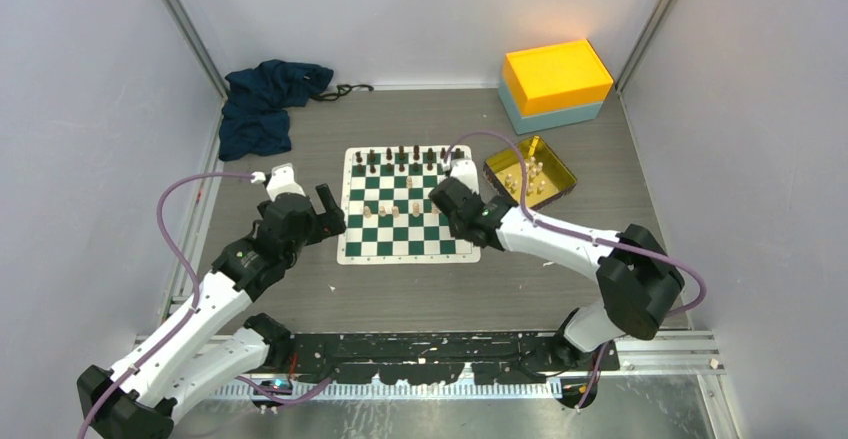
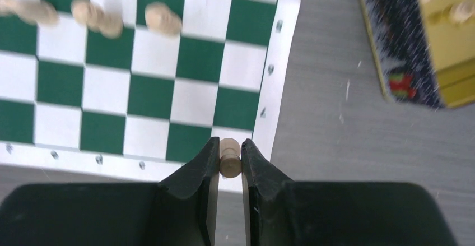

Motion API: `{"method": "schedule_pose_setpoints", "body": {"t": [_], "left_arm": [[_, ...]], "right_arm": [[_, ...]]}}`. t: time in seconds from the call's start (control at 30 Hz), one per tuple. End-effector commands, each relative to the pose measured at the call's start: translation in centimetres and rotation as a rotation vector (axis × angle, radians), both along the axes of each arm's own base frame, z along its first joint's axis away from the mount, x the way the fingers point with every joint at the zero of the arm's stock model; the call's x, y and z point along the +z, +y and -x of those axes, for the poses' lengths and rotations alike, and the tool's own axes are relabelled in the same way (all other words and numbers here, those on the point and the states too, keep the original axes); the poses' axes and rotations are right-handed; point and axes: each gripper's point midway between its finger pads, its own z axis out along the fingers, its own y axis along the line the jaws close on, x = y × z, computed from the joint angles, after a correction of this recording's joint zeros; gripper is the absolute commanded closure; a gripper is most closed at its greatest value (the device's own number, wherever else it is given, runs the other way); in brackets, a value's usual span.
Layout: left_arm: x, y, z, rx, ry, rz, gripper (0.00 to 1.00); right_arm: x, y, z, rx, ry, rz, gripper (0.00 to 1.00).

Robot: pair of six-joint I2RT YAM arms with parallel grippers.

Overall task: Set up the chess pieces on the board
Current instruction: Place the chess piece on the chessboard.

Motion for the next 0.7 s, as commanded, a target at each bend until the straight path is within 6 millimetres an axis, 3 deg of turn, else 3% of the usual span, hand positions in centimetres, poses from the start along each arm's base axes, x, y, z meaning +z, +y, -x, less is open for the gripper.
{"method": "schedule_pose_setpoints", "body": {"t": [0.0,0.23,0.67], "left_arm": [[0.9,0.1,-0.3,0.021,-0.039,0.02,0.02],[0.8,0.1,-0.2,0.018,-0.037,0.02,0.02],[0.1,0.2,-0.1,0.018,-0.031,0.016,0.02]], "right_arm": [[-0.6,-0.4,2.4,-0.055,-0.025,0.007,0.99],[-2.9,-0.4,4.2,-0.061,-0.005,0.037,0.99],[-4.1,0.5,2.8,-0.055,-0.032,0.038,0.99]]}}
